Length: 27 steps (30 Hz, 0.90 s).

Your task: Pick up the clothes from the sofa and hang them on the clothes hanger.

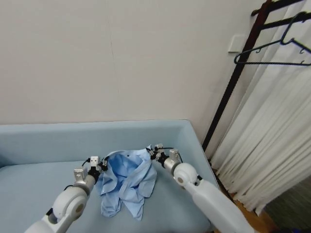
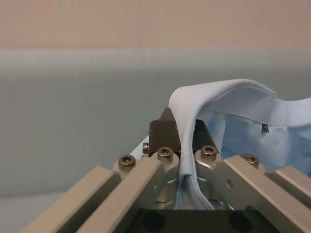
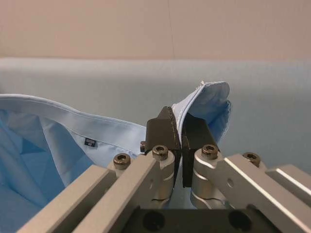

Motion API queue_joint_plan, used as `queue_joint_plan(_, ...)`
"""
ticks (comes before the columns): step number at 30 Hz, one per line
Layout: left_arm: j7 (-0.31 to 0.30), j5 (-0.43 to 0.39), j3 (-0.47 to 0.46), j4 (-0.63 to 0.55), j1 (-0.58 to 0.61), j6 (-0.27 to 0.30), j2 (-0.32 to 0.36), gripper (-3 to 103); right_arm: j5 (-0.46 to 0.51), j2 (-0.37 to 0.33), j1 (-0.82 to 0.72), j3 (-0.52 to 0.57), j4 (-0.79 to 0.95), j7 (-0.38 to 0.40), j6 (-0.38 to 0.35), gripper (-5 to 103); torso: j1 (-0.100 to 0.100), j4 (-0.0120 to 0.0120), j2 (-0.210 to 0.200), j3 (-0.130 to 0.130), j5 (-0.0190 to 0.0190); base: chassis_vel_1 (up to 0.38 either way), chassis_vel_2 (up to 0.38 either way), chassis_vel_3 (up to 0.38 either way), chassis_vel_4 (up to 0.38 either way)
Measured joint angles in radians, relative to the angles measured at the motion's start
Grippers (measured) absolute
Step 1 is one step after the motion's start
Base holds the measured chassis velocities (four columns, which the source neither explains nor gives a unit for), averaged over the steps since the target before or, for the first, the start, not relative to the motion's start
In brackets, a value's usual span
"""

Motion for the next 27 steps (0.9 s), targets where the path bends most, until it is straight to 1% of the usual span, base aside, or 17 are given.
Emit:
queue_joint_plan(1, -0.002, -0.008, -0.010, -0.027, -0.007, -0.007, 0.018, 0, 0.026, -0.018, 0.015, 0.009, 0.021, 0.002, 0.000, 0, 0.000, 0.0000, 0.000, 0.000, -0.0001, 0.000, 0.000, 0.000, 0.000)
queue_joint_plan(2, -0.002, -0.008, -0.010, -0.027, -0.007, -0.007, 0.018, 0, 0.026, -0.018, 0.015, 0.009, 0.021, 0.002, 0.000, 0, 0.000, 0.0000, 0.000, 0.000, -0.0001, 0.000, 0.000, 0.000, 0.000)
queue_joint_plan(5, -0.005, -0.034, -0.037, -0.098, -0.025, -0.011, 0.070, 0, 0.098, -0.087, 0.061, 0.035, 0.073, 0.002, -0.003, 0, 0.000, 0.0001, 0.000, 0.000, -0.0001, 0.000, 0.000, 0.000, 0.000)
queue_joint_plan(6, -0.005, -0.034, -0.037, -0.098, -0.025, -0.011, 0.070, 0, 0.098, -0.087, 0.061, 0.035, 0.073, 0.002, -0.003, 0, 0.000, 0.0001, 0.000, 0.000, -0.0001, 0.000, 0.000, 0.000, 0.000)
queue_joint_plan(8, -0.010, -0.069, -0.083, -0.137, -0.030, -0.003, 0.106, 0, 0.145, -0.136, 0.084, 0.059, 0.101, -0.003, -0.004, 0, 0.000, 0.0001, 0.000, 0.000, -0.0002, 0.000, 0.000, 0.000, 0.000)
queue_joint_plan(9, -0.014, -0.112, -0.139, -0.167, -0.030, 0.006, 0.143, 0, 0.195, -0.177, 0.102, 0.093, 0.126, -0.007, -0.007, 0, 0.000, 0.0000, 0.000, 0.000, -0.0002, 0.000, 0.000, 0.000, 0.000)
queue_joint_plan(10, -0.014, -0.112, -0.139, -0.167, -0.030, 0.006, 0.143, 0, 0.195, -0.177, 0.102, 0.093, 0.126, -0.007, -0.007, 0, 0.000, 0.0000, 0.000, 0.000, -0.0002, 0.000, 0.000, 0.000, 0.000)
queue_joint_plan(13, -0.027, -0.223, -0.273, -0.224, -0.015, 0.024, 0.217, 0, 0.293, -0.239, 0.155, 0.135, 0.174, -0.006, -0.007, 0, 0.000, -0.0002, 0.000, 0.000, 0.0000, 0.000, 0.000, 0.000, 0.000)
queue_joint_plan(15, -0.037, -0.310, -0.364, -0.249, -0.007, 0.036, 0.255, 0, 0.353, -0.272, 0.198, 0.153, 0.202, -0.003, -0.005, 0, 0.000, 0.0003, 0.000, 0.000, -0.0003, 0.000, 0.000, 0.000, 0.000)
queue_joint_plan(16, -0.037, -0.310, -0.364, -0.249, -0.007, 0.036, 0.255, 0, 0.353, -0.272, 0.198, 0.153, 0.202, -0.003, -0.005, 0, 0.000, 0.0003, 0.000, 0.000, -0.0003, 0.000, 0.000, 0.000, 0.000)
queue_joint_plan(18, -0.046, -0.398, -0.466, -0.256, 0.004, 0.054, 0.289, 0, 0.412, -0.302, 0.232, 0.165, 0.233, 0.006, 0.000, 0, 0.000, 0.0003, 0.000, 0.000, -0.0003, 0.000, 0.000, 0.000, 0.000)
queue_joint_plan(19, -0.050, -0.456, -0.544, -0.257, 0.014, 0.068, 0.312, 0, 0.451, -0.324, 0.250, 0.172, 0.258, 0.012, 0.007, 0, 0.000, 0.0003, 0.000, 0.000, -0.0002, 0.000, 0.000, 0.000, 0.000)
queue_joint_plan(20, -0.053, -0.494, -0.590, -0.257, 0.018, 0.073, 0.328, 0, 0.483, -0.347, 0.261, 0.181, 0.284, 0.016, 0.017, 0, 0.000, 0.0005, 0.000, 0.000, -0.0001, 0.000, 0.000, 0.000, 0.000)
queue_joint_plan(21, -0.054, -0.524, -0.626, -0.257, 0.021, 0.076, 0.341, 0, 0.506, -0.371, 0.265, 0.191, 0.306, 0.019, 0.027, 0, 0.000, 0.0002, 0.000, 0.000, -0.0003, 0.000, 0.000, 0.000, 0.000)
queue_joint_plan(22, -0.054, -0.524, -0.626, -0.257, 0.021, 0.076, 0.341, 0, 0.506, -0.371, 0.265, 0.191, 0.306, 0.019, 0.027, 0, 0.000, 0.0002, 0.000, 0.000, -0.0003, 0.000, 0.000, 0.000, 0.000)
queue_joint_plan(25, -0.040, -0.630, -0.756, -0.256, 0.026, 0.068, 0.383, 0, 0.580, -0.449, 0.285, 0.231, 0.369, 0.038, 0.059, 0, 0.000, -0.0001, 0.000, 0.000, -0.0001, 0.000, 0.000, 0.000, 0.000)
queue_joint_plan(27, -0.016, -0.700, -0.837, -0.255, 0.027, 0.049, 0.408, 0, 0.654, -0.501, 0.306, 0.277, 0.398, 0.050, 0.066, 0, 0.000, 0.0000, 0.000, 0.000, 0.0000, 0.000, 0.000, 0.000, 0.000)
